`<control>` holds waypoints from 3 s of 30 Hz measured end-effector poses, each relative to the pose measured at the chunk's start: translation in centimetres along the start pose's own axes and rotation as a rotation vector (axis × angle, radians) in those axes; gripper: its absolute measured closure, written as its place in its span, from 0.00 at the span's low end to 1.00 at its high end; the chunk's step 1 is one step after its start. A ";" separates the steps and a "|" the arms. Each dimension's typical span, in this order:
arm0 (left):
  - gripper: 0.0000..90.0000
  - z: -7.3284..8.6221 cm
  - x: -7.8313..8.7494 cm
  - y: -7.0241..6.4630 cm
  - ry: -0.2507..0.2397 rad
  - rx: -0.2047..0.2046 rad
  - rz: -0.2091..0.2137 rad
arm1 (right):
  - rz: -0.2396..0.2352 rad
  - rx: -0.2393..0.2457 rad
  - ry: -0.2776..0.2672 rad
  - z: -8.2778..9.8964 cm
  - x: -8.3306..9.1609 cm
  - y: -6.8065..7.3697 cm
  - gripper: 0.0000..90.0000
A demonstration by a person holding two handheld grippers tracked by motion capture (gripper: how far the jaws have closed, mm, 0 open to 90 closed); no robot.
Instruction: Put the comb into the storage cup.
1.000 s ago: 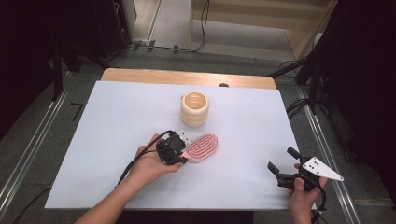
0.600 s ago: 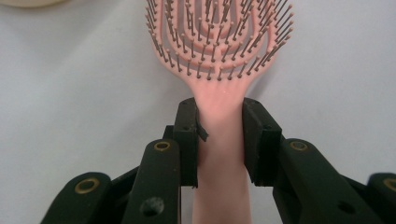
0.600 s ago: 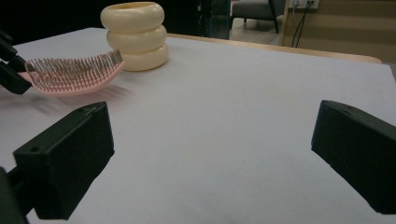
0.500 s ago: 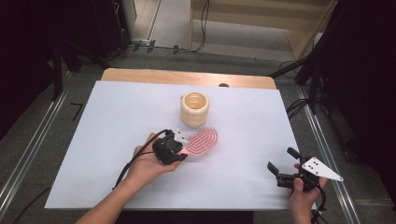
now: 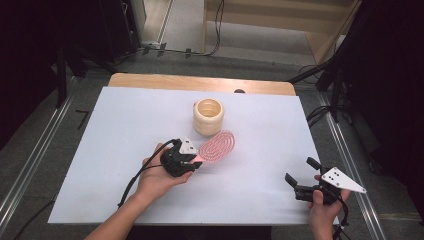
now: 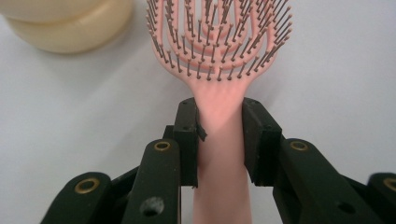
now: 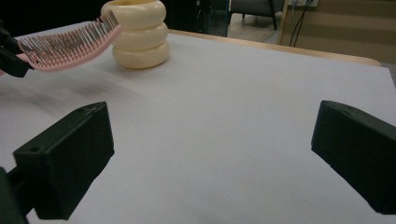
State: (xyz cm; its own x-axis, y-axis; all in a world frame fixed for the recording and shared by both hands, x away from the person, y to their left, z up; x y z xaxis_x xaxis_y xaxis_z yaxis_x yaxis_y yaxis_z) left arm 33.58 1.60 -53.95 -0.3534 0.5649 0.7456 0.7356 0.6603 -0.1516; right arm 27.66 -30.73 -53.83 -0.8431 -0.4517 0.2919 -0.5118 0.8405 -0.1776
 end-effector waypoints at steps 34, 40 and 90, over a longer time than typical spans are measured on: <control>0.78 -2.2 3.1 -0.1 -0.280 0.039 0.038 | -0.266 -0.037 -0.099 -11.8 -6.5 9.1 0.00; 0.78 -2.3 3.4 -0.3 -0.303 0.041 0.039 | -0.297 -0.073 -0.103 -13.1 -7.9 10.2 0.00; 0.78 -2.7 4.1 -1.3 -0.393 0.007 0.011 | -0.379 -0.466 -0.081 -16.3 -14.4 13.6 0.36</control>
State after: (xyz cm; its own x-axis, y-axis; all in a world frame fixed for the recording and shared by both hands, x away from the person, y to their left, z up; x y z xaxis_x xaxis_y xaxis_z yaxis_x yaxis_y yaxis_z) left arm 32.76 1.75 -48.91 -0.5405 0.7177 0.4390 0.7374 0.6554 -0.1636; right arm 35.56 -7.87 -45.14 -0.6358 -0.7510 0.1782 -0.6679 0.6510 0.3607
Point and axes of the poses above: each handheld gripper's, and its own axes: x roughly backward along the jaws, z roughly out of its underside, y roughly to its left, the point moved 10 cm from there along -x, roughly forward along the jaws, and after that the axes turned 15 degrees about x, right-handed, at the moved point
